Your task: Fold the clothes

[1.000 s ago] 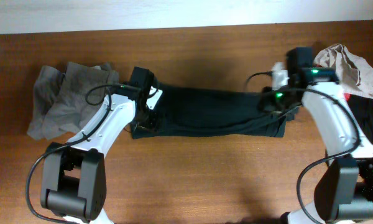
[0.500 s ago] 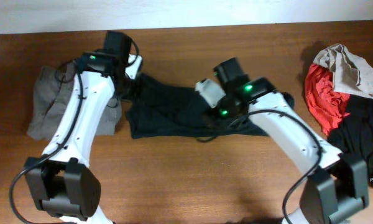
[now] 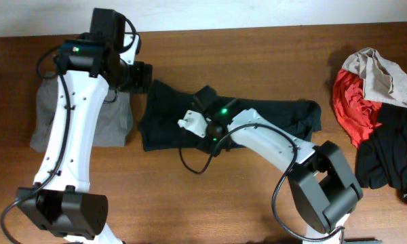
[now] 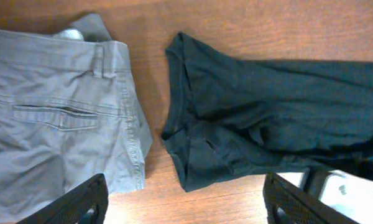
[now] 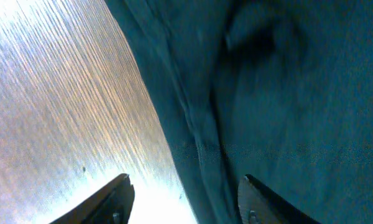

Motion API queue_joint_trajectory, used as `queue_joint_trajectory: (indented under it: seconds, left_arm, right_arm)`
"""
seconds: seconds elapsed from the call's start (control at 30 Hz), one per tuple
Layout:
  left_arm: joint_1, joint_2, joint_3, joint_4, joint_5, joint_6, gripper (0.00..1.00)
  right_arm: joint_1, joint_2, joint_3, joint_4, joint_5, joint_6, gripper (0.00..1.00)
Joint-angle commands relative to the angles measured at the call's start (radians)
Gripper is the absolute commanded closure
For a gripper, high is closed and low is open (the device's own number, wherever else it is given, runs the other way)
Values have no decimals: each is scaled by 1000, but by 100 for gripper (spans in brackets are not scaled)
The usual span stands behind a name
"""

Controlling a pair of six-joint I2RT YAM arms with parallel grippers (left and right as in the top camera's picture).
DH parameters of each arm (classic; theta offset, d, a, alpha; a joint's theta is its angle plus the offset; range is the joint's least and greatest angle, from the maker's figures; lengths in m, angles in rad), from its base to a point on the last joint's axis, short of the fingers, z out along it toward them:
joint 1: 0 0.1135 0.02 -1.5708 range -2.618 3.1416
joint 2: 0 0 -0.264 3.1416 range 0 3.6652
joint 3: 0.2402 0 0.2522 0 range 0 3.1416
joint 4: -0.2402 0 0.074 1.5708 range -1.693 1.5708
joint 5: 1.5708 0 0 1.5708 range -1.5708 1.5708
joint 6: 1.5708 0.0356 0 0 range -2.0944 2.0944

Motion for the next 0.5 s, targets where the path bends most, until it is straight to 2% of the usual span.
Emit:
queue_joint_trajectory:
  seconds: [0.0,0.33,0.47]
  left_arm:
    - [8,-17,50,-20,11,-14,19]
    - [8,-17,60,-27,10,-13,17]
    - [8,-17,60,-29,10,-10,17]
  right_arm:
    - [19,28,12,33,84,-16,38]
    - [19,75,12,117,82,-14,39]
    - [19,75,12,154,82,-10,43]
